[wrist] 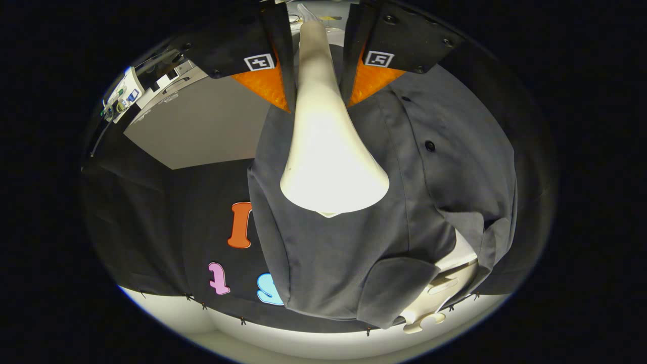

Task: Iron the clothes twice with a garment steamer, once on the left side and once on the right side.

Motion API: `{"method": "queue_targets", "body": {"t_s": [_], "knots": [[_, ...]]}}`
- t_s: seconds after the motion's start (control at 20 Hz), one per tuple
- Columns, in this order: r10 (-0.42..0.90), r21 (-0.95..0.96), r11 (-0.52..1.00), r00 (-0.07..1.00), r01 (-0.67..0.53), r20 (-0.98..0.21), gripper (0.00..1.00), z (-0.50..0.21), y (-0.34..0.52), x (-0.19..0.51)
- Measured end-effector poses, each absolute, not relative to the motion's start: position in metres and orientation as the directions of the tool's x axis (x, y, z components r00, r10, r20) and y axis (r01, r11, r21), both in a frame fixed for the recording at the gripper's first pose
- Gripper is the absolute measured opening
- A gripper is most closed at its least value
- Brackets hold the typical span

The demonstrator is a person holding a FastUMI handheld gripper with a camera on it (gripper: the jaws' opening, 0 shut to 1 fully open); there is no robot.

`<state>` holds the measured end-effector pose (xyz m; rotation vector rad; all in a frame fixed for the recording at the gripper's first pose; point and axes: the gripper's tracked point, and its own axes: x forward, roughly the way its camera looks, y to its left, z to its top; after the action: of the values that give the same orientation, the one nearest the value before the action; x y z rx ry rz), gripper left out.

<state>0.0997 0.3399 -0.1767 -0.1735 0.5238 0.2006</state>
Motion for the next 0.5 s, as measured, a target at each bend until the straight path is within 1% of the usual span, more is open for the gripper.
{"method": "queue_targets", "body": {"t_s": [0.5], "knots": [[0.104,-0.138,0.961,0.771,-0.241,-0.628,0.51,-0.249,0.326,0.080]]}}
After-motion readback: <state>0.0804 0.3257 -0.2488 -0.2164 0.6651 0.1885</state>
